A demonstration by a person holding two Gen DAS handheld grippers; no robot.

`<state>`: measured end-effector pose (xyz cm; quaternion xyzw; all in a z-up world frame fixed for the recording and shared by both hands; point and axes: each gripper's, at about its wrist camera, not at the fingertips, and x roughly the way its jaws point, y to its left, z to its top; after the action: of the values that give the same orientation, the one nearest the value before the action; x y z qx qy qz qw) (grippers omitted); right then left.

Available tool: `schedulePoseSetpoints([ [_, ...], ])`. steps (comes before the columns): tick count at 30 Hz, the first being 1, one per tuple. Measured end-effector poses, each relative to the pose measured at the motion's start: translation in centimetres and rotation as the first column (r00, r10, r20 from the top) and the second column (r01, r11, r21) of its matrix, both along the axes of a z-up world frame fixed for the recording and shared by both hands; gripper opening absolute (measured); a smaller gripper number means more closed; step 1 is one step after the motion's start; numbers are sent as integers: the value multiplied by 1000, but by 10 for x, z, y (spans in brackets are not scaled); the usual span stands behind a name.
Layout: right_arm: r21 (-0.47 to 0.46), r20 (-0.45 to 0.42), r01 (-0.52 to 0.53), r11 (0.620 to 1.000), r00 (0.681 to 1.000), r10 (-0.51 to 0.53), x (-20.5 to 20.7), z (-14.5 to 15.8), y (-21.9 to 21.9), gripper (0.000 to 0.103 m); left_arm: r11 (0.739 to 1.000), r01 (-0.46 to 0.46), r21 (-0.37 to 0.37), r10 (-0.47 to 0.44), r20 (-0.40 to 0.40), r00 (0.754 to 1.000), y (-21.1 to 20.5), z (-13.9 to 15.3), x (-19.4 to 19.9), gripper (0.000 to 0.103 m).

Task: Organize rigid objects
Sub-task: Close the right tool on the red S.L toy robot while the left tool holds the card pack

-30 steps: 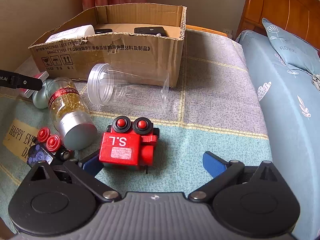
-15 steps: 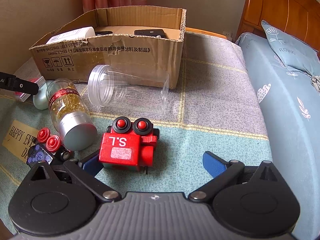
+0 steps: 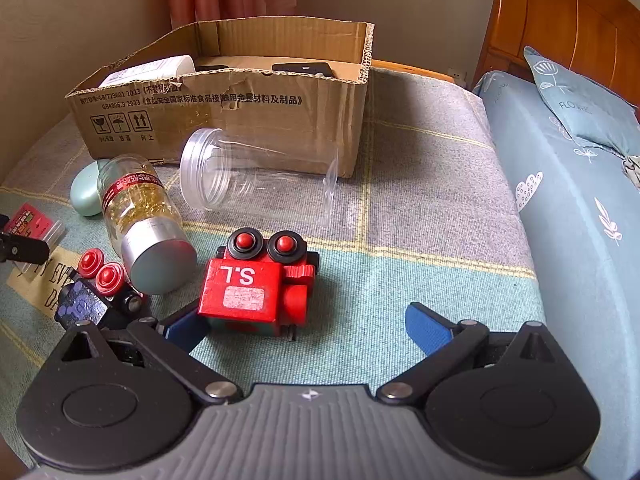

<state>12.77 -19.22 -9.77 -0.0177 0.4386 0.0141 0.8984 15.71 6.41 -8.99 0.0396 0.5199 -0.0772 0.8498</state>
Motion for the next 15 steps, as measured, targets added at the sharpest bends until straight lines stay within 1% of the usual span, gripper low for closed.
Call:
schedulePoseSetpoints([
  [1, 0, 2, -1, 1000, 1000, 1, -1, 0, 0, 103, 1000, 5, 12, -5, 4, 1000, -1, -1, -1, 101],
  [2, 0, 3, -1, 1000, 1000, 1, -2, 0, 0, 103, 1000, 5, 8, -5, 0, 1000, -1, -2, -1, 102],
  [6, 0, 10, -3, 1000, 1000, 3, -5, -1, 0, 103, 1000, 1, 10, -1, -25, 1000, -1, -1, 2, 102],
  [11, 0, 18, -10, 1000, 1000, 10, -6, -1, -1, 103, 1000, -8, 19, 10, -77, 997, -1, 0, 8, 102],
  [15, -1, 39, -12, 1000, 999, 12, -9, -2, -1, 103, 1000, -10, 14, 11, -45, 999, 0, -1, 3, 103],
])
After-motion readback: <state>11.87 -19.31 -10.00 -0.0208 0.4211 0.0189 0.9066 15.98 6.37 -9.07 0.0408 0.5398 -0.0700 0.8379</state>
